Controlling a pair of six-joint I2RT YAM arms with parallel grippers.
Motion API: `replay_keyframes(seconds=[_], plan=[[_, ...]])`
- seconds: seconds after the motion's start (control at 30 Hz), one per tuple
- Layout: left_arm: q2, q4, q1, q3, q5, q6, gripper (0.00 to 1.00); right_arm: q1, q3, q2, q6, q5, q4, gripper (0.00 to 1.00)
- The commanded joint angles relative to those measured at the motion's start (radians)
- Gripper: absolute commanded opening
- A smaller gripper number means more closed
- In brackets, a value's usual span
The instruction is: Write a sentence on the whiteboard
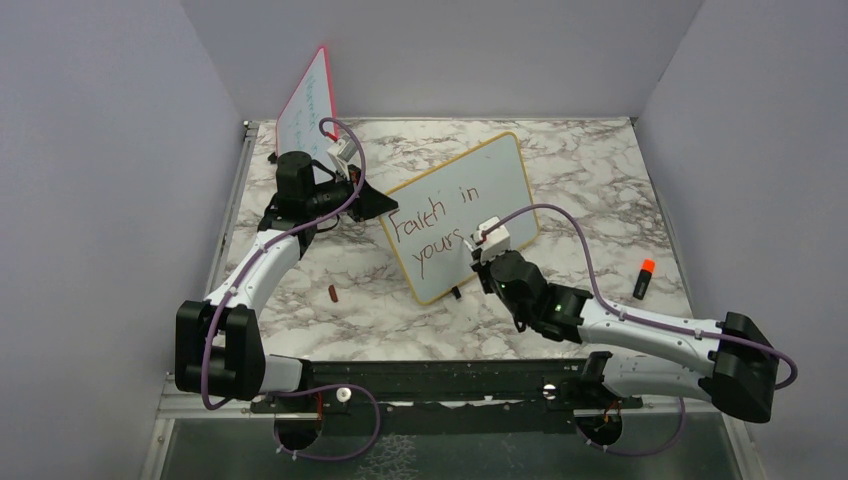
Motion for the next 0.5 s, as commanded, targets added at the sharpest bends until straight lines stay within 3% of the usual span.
replay_keyframes(seconds=[0.0,0.47], plan=[[0.033,-0.090,-0.019,-0.011,-0.038,0.056,0.00,-0.001,-0.020,-0.017,0.017,0.009,-0.037,0.01],[0.035,-0.090,-0.019,-0.011,-0.038,0.056,0.00,-0.001,-0.002,-0.016,0.010,-0.127,0.006,0.01]])
